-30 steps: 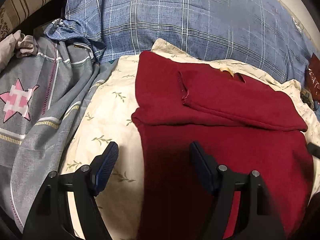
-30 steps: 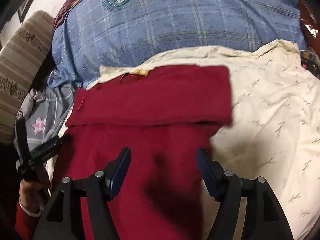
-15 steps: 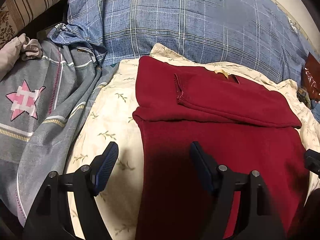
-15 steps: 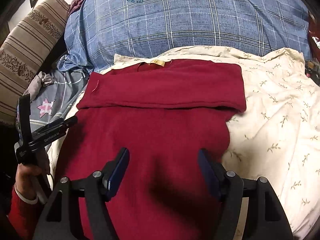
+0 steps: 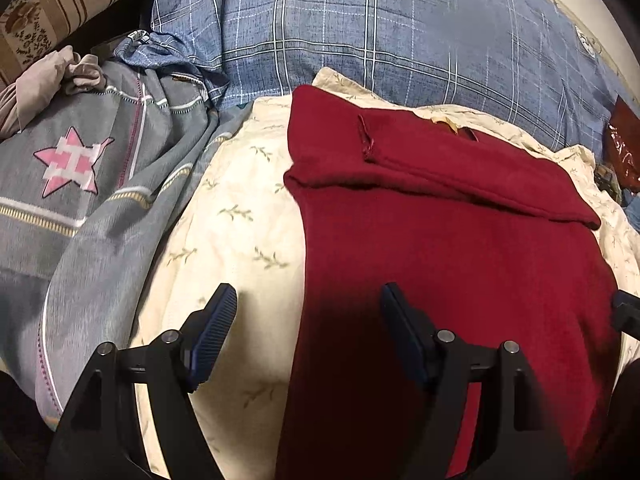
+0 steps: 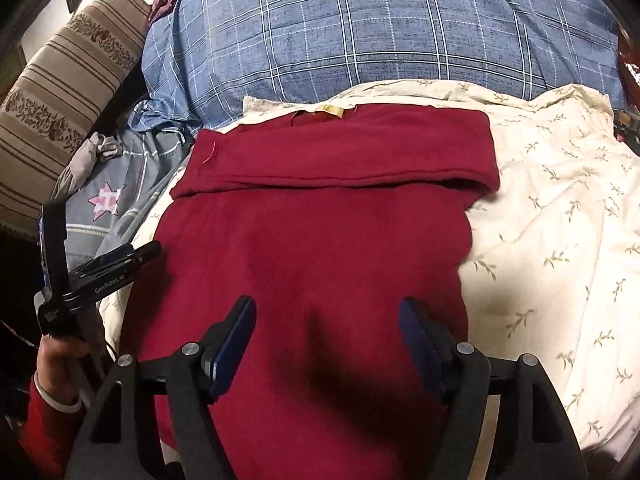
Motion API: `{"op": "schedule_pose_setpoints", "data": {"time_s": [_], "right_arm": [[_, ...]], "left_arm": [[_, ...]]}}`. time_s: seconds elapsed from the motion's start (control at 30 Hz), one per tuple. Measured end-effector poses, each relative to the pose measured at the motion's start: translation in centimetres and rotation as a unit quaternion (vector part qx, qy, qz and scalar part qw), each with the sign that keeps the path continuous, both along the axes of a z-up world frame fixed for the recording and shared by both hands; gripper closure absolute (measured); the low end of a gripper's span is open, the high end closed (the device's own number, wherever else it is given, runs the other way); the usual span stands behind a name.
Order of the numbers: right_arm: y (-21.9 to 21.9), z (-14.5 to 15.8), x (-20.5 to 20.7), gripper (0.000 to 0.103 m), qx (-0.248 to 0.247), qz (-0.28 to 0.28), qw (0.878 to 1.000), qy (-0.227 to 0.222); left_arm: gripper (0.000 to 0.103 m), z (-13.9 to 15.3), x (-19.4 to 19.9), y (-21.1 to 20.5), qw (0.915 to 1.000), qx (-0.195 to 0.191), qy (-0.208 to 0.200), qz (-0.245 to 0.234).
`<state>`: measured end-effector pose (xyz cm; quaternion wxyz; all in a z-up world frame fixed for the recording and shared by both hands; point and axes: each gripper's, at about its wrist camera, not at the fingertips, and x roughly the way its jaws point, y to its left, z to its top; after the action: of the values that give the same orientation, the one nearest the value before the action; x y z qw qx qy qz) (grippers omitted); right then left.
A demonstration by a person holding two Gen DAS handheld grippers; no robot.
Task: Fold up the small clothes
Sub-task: 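Open both tools and withdraw them from the folded sweater, then move both tools down to the long side edge of the red sweater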
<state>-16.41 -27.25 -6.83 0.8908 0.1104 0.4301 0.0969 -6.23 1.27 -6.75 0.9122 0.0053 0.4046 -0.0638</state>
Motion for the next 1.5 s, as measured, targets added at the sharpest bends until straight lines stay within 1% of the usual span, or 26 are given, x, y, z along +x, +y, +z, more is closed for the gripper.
{"op": "schedule_pose_setpoints", "data": {"time_s": [0.13,0.33,0.47,0.5,0.57,0.7,0.77,0.9,1.13,1.3,1.33,1.37,1.43,1.47,1.5], "right_arm": [[-0.6,-0.5,-0.6,0.027,0.008,-0.006,1.000,0.012],[-1.4,-1.3,-2.2,0.026,0.001,-0.007,1.000,0.024],[-2.9,-1.8,-3.6,0.026,0.015,-0.003,0.999,0.040],[-3.3,-1.9,-3.9,0.025,0.019,-0.005,0.999,0.043],[-4.1,-2.3,-4.4,0.021,0.018,-0.012,0.998,0.055],[-4.8,-2.8,-4.7,0.021,0.028,-0.017,0.998,0.061],[-4.8,-3.1,-4.7,0.021,0.034,-0.019,0.997,0.063],[-4.2,-3.9,-4.5,0.021,0.023,-0.019,0.997,0.072],[-4.2,-4.0,-4.5,0.021,0.028,-0.021,0.997,0.071],[-4.1,-4.1,-4.1,0.020,0.031,-0.024,0.997,0.068],[-4.0,-4.1,-4.1,0.021,0.029,-0.020,0.997,0.064],[-3.8,-4.1,-4.1,0.025,0.029,-0.014,0.998,0.059],[-3.3,-4.2,-4.0,0.039,0.015,-0.004,0.998,0.056],[-3.1,-4.2,-3.9,0.054,0.002,0.000,0.999,0.052],[-2.9,-4.0,-4.0,0.072,-0.002,0.007,0.999,0.049]], "left_arm": [[0.029,-0.7,-0.7,0.2,0.9999,0.001,0.011,0.002],[0.029,-0.7,-1.7,0.5,0.9999,0.002,0.014,0.002],[0.029,-0.2,-3.2,1.0,0.9995,-0.015,0.024,-0.011],[0.029,0.0,-3.6,1.1,0.9994,-0.020,0.026,-0.013],[0.025,0.1,-4.3,1.4,0.9991,-0.027,0.027,-0.015],[0.025,-0.3,-5.1,1.1,0.9994,-0.007,0.030,-0.018],[0.025,-0.7,-5.2,0.9,0.9992,-0.004,0.035,-0.020],[0.025,-1.3,-5.6,0.6,0.9991,0.003,0.036,-0.023],[0.025,-1.4,-5.9,1.1,0.9990,-0.005,0.038,-0.023],[0.025,-1.5,-6.1,1.1,0.9990,-0.004,0.038,-0.024],[0.025,-1.5,-6.1,1.1,0.9989,-0.004,0.038,-0.025],[0.025,-1.5,-6.1,1.1,0.9989,-0.004,0.038,-0.025],[0.025,-1.6,-6.1,1.2,0.9989,-0.006,0.040,-0.025],[0.025,-1.7,-6.1,1.2,0.9988,-0.007,0.042,-0.025],[0.025,-1.7,-6.2,1.2,0.9987,-0.008,0.043,-0.025]]}}
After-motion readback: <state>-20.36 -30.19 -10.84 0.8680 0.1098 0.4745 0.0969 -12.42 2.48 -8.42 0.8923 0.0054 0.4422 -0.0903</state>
